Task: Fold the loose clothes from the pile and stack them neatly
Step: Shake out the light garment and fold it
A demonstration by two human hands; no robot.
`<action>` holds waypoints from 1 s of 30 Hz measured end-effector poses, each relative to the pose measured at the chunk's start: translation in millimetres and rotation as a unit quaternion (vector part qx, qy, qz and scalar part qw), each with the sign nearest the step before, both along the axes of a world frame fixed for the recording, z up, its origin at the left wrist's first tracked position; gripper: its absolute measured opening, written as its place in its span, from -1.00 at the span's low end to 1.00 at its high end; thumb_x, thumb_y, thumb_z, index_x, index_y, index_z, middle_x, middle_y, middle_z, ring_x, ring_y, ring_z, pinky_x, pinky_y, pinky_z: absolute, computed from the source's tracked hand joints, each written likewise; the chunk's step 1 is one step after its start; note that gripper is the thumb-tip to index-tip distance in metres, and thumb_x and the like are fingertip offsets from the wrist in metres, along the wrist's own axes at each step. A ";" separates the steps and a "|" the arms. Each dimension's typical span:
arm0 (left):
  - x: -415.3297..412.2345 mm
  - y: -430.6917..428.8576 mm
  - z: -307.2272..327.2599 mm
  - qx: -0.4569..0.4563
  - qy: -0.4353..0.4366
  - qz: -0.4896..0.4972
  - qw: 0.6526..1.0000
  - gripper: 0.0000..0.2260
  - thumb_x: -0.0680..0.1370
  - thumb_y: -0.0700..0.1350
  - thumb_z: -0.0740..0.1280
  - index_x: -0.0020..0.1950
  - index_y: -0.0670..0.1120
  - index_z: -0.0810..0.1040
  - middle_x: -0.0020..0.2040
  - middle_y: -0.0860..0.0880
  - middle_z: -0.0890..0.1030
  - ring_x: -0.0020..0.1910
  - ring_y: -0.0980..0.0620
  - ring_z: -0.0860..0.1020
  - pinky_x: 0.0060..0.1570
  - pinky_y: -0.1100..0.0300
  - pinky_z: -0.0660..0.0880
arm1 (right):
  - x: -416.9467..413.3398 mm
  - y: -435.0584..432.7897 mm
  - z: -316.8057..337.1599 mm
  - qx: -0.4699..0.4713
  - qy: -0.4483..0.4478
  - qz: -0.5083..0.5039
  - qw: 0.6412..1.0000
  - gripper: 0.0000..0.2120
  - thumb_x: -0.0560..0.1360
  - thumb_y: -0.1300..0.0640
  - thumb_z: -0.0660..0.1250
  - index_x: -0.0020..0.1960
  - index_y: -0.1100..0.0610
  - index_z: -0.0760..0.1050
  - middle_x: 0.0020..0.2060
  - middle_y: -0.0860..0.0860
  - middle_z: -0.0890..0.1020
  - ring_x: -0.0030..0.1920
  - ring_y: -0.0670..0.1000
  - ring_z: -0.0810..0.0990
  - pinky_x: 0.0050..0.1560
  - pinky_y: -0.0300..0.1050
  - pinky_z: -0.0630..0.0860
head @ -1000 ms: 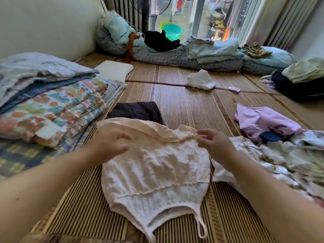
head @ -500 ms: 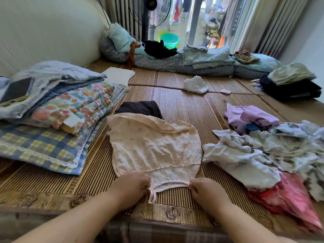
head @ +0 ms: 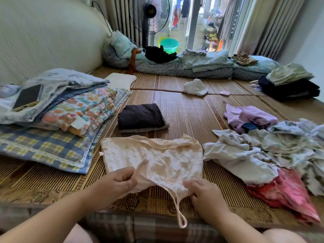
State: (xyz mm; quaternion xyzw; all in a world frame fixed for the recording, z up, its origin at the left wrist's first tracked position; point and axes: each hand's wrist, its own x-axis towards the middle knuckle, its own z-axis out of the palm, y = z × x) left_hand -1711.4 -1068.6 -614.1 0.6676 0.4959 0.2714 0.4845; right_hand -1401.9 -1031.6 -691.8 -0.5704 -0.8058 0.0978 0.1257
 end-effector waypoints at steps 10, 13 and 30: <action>-13.5 -13.4 7.0 -0.008 0.003 -0.013 1.000 -0.82 0.52 0.17 0.26 0.01 0.16 0.58 -0.04 0.05 0.63 -0.06 0.09 0.57 -0.02 0.17 0.46 | -7.4 -3.7 28.7 -0.148 0.203 0.038 0.967 -0.68 0.49 0.09 0.35 0.00 -0.37 0.59 -0.06 -0.40 0.62 0.02 -0.36 0.55 0.15 -0.29 0.49; -16.7 -14.3 9.3 -0.039 0.024 -0.015 0.999 -0.89 0.58 0.01 0.26 -0.06 0.15 0.59 -0.11 0.08 0.62 -0.14 0.11 0.54 -0.08 0.23 0.43 | -0.4 -4.8 46.1 -0.242 0.184 0.054 0.951 -0.80 0.49 -0.02 0.37 -0.15 -0.35 0.62 -0.14 -0.33 0.67 -0.08 -0.29 0.61 0.00 -0.30 0.51; -8.1 96.4 165.0 0.196 0.190 0.168 0.947 -0.76 0.58 0.11 0.26 -0.18 0.00 0.53 -0.22 -0.05 0.57 -0.24 -0.03 0.51 -0.22 0.10 0.42 | -27.4 83.8 209.1 -0.041 0.354 -0.025 0.934 -0.71 0.57 0.00 0.30 -0.22 0.15 0.62 -0.43 -0.01 0.62 -0.38 -0.04 0.52 -0.29 -0.11 0.41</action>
